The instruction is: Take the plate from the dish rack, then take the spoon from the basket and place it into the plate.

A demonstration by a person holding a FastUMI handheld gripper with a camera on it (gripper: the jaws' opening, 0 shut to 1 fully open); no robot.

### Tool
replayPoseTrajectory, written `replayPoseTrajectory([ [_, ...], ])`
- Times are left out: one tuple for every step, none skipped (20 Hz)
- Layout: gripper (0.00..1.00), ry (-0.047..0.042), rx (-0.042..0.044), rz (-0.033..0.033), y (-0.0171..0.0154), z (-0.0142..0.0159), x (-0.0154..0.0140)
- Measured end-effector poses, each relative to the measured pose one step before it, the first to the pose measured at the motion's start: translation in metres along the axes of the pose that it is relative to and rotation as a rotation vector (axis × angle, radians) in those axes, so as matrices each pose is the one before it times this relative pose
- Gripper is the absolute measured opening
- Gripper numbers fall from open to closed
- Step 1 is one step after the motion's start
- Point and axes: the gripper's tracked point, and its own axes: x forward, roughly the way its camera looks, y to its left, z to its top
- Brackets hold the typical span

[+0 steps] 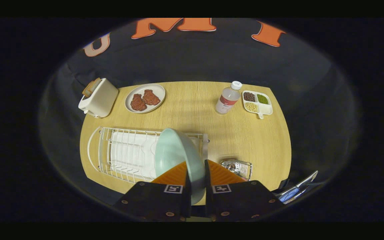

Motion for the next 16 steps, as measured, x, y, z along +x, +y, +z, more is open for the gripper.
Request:
replayPoseTrajectory([
  [0.18, -0.00665, 0.00326, 0.00152, -0.00426, -0.00313, -0.00723],
  [0.18, -0.01022, 0.00904, 0.00237, -0.00363, -0.00417, -0.00711],
  [0.18, -0.00998, 0.01383, 0.00729, -0.00339, -0.00442, -0.00727],
  [0.18, -0.00668, 0.01525, 0.01188, -0.00443, -0.00584, -0.00711],
  [0.18, -0.00463, 0.01358, 0.01257, -0.00374, -0.00672, -0.00718],
  [0.18, -0.00478, 0.01272, 0.01314, -0.00302, -0.00708, -0.00546],
  [0.18, -0.00304, 0.00977, 0.00984, -0.00350, -0.00905, -0.00341],
  [0.18, 0.00288, 0.00914, 0.00913, -0.00384, -0.01224, -0.00218],
  [0.18, 0.00820, 0.00957, 0.01402, -0.00312, -0.01356, -0.00156],
  [0.18, 0.00879, 0.01696, 0.01539, -0.00332, -0.01308, -0.00117],
  [0.18, 0.00904, 0.01815, 0.02288, -0.00195, -0.01215, -0.00017],
  [0.18, 0.00889, 0.02810, 0.02161, -0.00235, -0.01346, 0.00060],
  [0.18, 0.00827, 0.02671, 0.02197, -0.00241, -0.01170, 0.00169],
  [0.18, 0.00545, 0.02014, 0.02297, -0.00246, -0.01321, 0.00078],
  [0.18, 0.00362, 0.00574, 0.02108, -0.00267, -0.01143, 0.00279],
  [0.18, -0.00194, 0.00701, 0.01501, -0.00512, -0.01265, 0.00192],
])
